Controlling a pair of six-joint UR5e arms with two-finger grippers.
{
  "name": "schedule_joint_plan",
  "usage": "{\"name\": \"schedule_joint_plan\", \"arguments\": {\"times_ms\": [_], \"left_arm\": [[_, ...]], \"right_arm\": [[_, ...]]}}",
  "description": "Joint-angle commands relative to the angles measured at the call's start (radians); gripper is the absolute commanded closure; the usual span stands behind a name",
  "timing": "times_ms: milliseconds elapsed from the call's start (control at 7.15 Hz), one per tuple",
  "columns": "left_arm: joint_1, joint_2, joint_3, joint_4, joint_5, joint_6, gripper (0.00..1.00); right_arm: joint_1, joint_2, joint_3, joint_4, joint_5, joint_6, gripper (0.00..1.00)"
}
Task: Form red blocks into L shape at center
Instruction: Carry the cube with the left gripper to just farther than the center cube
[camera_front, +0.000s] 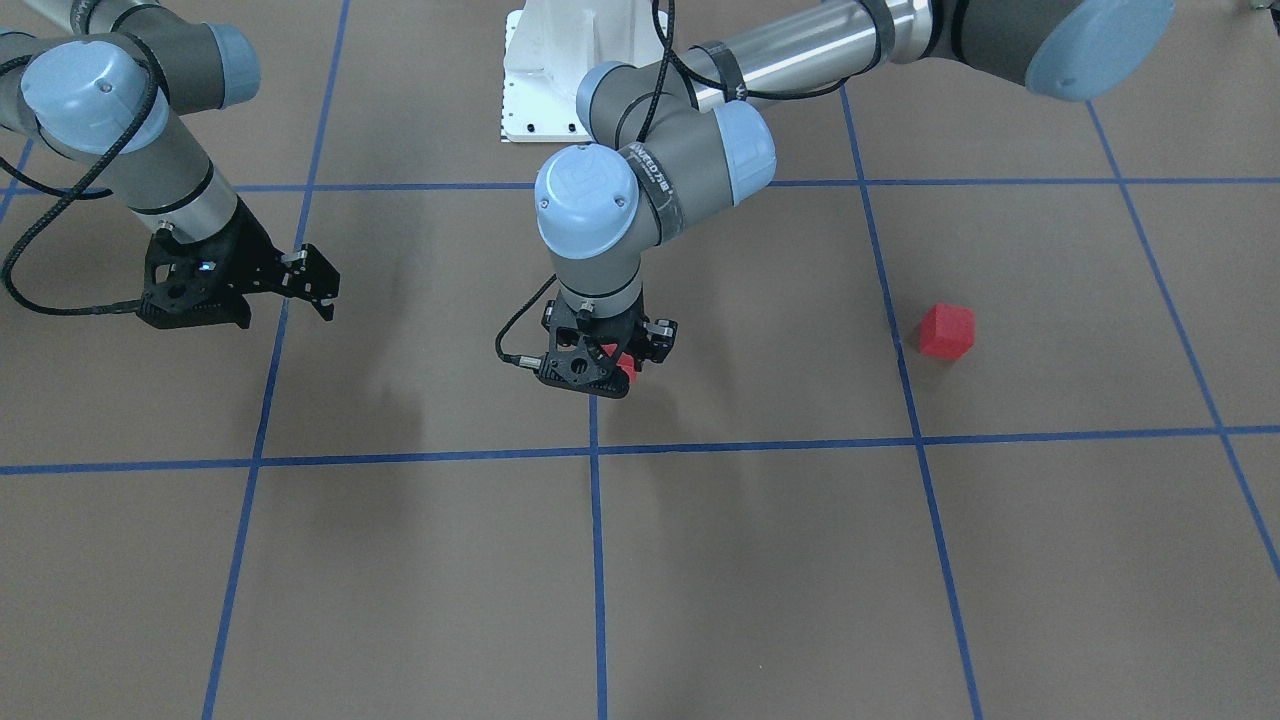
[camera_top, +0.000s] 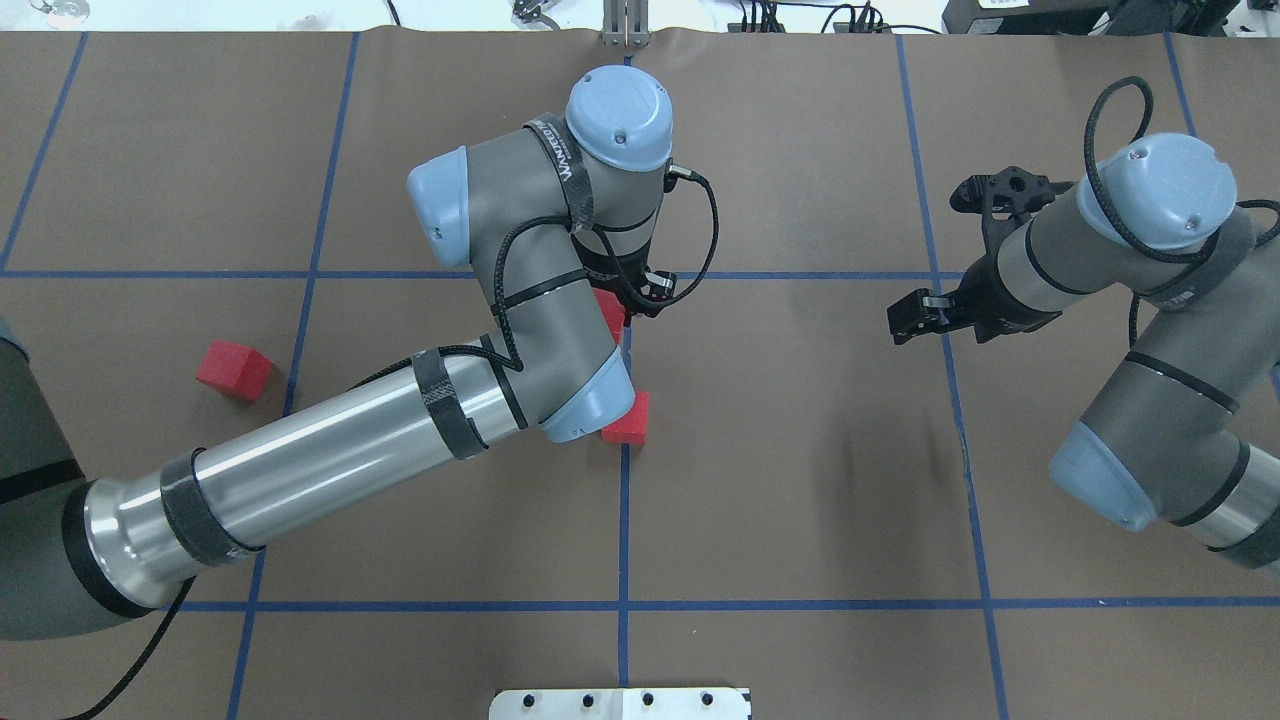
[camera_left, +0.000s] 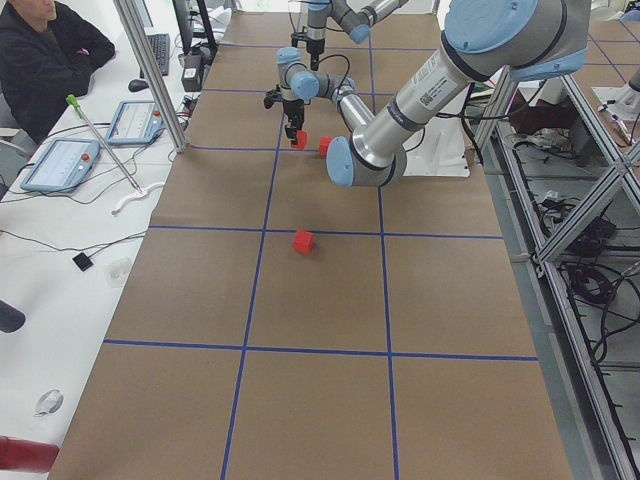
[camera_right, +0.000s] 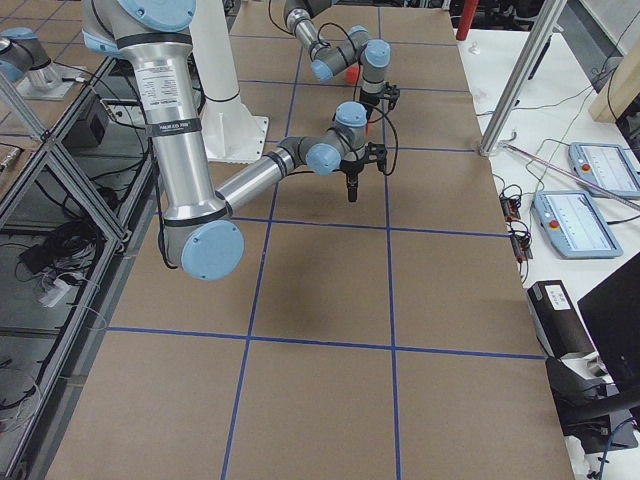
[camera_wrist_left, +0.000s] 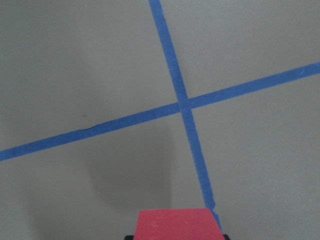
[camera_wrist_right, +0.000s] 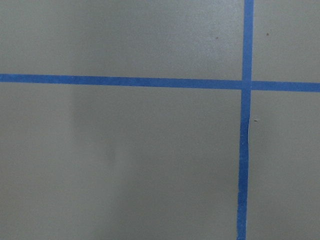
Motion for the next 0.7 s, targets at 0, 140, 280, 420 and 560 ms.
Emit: {"name": "schedule_joint_plan", "arguments": {"times_ms": [0, 140, 280, 420, 560], "left_arm": [[0.041, -0.006, 0.032, -0.045, 0.001, -0.053, 1.00], [0.057, -0.003, 0.032, -0.048, 0.002, -0.124, 1.00], [0.057, -0.003, 0.032, -0.048, 0.001, -0.128, 1.00], [0.059, -0.002, 0.032, -0.048, 0.001, -0.131, 1.00], [0.059, -0.002, 0.032, -0.048, 0.001, -0.138, 1.00]], "right_arm": [[-0.001, -0.004, 0.002, 0.006, 0.000, 0.005, 0.01], [-0.001, -0.003, 0.002, 0.006, 0.000, 0.008, 0.01], [-0.003, -0.003, 0.002, 0.006, 0.000, 0.009, 0.01], [-0.003, -0.003, 0.002, 0.006, 0.000, 0.009, 0.01], [-0.003, -0.003, 0.002, 0.006, 0.000, 0.009, 0.01]]}}
